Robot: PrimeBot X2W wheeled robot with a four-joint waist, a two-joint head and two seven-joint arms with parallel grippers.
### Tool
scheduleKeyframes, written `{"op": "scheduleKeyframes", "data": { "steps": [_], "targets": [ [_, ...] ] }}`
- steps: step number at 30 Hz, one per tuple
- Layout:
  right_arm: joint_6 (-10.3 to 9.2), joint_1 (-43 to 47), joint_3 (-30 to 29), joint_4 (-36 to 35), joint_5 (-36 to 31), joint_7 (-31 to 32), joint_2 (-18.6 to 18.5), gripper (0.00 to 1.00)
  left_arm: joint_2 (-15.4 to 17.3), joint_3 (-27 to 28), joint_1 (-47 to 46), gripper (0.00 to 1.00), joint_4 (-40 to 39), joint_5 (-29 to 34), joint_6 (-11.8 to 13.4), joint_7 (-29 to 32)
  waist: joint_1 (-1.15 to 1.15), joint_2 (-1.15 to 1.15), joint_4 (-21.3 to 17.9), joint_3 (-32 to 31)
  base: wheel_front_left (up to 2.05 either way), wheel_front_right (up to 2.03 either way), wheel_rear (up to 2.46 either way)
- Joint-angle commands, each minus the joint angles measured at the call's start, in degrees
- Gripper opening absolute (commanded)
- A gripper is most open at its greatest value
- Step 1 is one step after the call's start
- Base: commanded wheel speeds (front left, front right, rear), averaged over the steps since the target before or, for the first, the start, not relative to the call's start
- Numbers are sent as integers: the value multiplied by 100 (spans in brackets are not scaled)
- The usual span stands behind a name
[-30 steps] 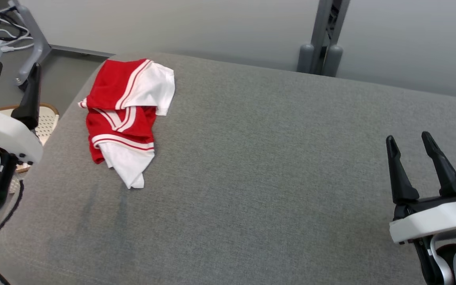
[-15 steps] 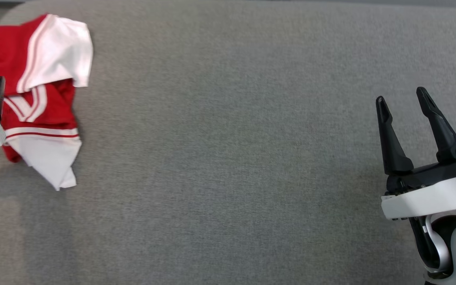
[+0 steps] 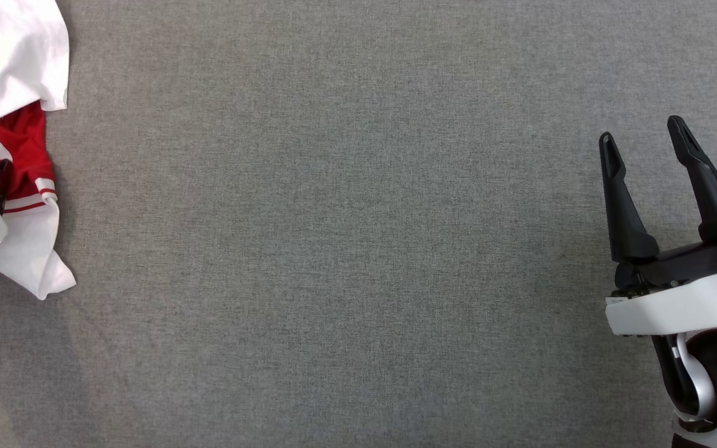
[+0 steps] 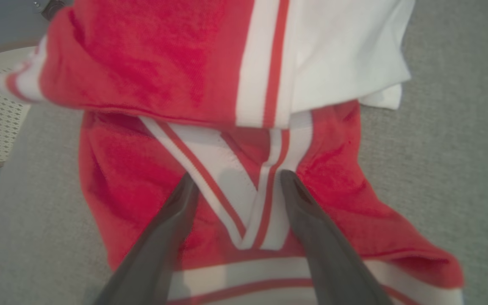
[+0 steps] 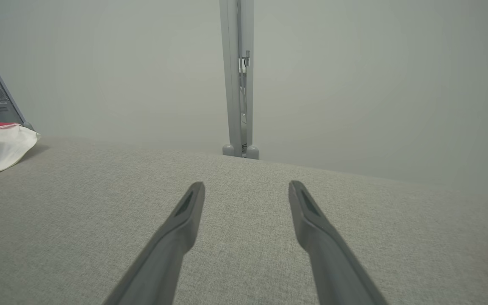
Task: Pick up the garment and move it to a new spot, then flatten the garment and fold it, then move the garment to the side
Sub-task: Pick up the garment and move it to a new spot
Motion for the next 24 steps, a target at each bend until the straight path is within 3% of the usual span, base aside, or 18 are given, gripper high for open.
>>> {"op": "scheduleKeyframes", "data": {
  "steps": [1,2,3,4,5,15,23,24],
  "targets": [
    [1,-64,7,-17,-12,40,-28,100,-28,3,-73,100,67,-51,17,22,0,0,-10,10,0,0,0],
    [1,-76,11,-4,-11,42,-28,100,-44,7,-68,86,85,-52,19,-4,0,0,-12,7,0,0,0],
    [1,-86,9,16,-9,34,-28,100,-56,1,-68,50,90,-46,7,-49,0,0,-14,-2,0,0,0],
    [1,-86,5,35,-6,29,-28,100,-46,-3,-68,31,89,-6,10,-130,0,0,-15,-19,0,0,0],
    [1,-82,3,61,2,22,-28,100,-38,-3,-76,0,94,29,25,-211,0,0,-18,-40,0,0,0],
    [1,20,-43,328,116,-146,-27,100,167,-193,-271,0,-28,307,-168,-472,0,0,-53,-512,0,0,0],
    [1,261,-104,689,389,-366,-30,100,513,-656,-582,0,-598,730,-379,46,0,0,-153,-1225,0,0,0],
    [1,298,-109,782,468,-431,-28,100,544,-773,-670,0,-735,798,-493,191,0,0,-216,-1369,0,0,0]
  ]
}}
